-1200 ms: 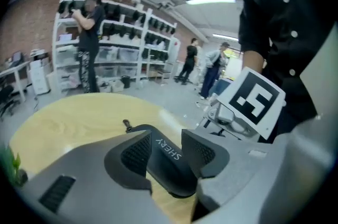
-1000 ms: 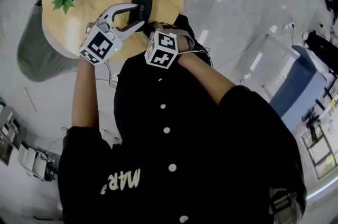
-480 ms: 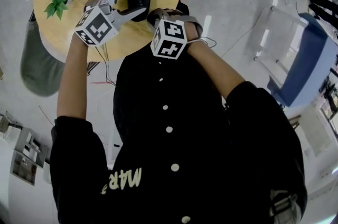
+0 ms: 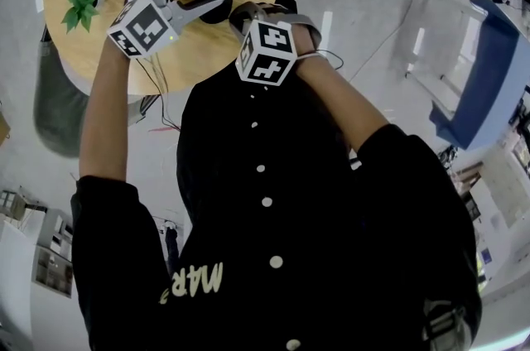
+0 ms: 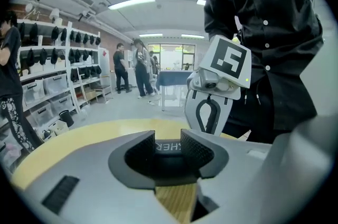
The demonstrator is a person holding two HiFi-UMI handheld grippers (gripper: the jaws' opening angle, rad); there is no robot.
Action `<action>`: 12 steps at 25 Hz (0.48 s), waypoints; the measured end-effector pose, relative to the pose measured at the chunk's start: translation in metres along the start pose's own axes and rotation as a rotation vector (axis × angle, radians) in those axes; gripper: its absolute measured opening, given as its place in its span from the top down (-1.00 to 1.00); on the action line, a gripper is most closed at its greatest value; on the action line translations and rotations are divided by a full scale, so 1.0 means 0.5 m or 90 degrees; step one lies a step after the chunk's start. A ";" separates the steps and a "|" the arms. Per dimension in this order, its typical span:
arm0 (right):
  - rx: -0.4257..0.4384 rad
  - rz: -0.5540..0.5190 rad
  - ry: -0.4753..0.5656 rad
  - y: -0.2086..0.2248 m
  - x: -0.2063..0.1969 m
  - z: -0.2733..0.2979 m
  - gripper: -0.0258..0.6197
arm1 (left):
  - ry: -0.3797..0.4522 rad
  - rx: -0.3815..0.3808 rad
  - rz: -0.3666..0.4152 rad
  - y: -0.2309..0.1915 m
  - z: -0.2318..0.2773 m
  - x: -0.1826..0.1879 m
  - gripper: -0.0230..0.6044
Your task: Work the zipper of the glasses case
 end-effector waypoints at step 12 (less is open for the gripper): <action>-0.007 0.006 -0.009 -0.001 0.001 -0.006 0.90 | -0.143 -0.062 0.025 -0.022 -0.013 0.017 0.25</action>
Point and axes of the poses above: the fingertips, and each gripper's own axes: z forward along the fingers, y to its right, x out of its top, the point moved 7 cm from there along -z, backward along the fingers, and after that the axes turned 14 degrees about x, right-handed, at the moved point
